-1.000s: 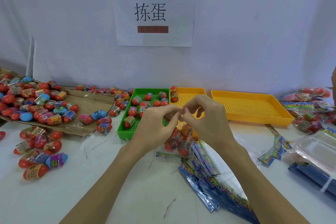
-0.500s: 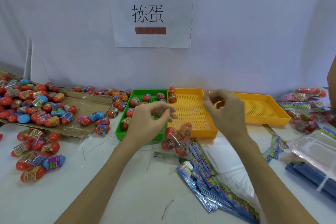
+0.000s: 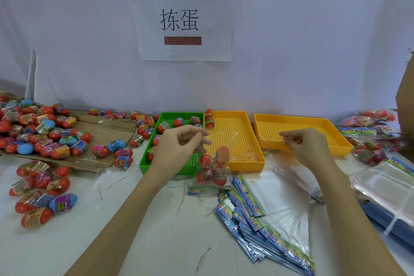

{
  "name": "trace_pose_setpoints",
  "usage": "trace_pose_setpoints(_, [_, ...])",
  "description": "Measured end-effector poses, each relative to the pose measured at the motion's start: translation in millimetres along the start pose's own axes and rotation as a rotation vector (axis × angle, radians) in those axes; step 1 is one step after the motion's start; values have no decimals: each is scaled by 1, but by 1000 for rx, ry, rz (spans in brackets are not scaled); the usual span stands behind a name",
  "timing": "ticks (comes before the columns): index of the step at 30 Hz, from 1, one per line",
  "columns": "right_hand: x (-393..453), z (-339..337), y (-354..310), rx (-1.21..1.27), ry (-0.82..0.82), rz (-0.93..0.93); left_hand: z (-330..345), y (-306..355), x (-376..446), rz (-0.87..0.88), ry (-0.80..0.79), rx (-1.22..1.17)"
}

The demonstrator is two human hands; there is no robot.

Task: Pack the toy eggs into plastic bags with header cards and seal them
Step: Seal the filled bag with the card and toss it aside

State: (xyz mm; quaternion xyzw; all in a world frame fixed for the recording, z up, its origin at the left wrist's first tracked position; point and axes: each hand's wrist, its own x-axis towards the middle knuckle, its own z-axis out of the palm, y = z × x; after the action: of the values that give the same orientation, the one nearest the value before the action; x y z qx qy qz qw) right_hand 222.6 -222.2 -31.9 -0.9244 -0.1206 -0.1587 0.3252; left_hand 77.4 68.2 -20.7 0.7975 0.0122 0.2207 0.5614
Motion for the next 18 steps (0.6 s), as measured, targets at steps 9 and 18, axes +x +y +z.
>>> trace_pose_setpoints(9, [1, -8, 4, -40, 230, 142, 0, 1, 1, -80, -51, -76])
trace_pose_setpoints(18, [-37, 20, -90, 359, -479, -148, -4, 1, 1, -68, -30, -183])
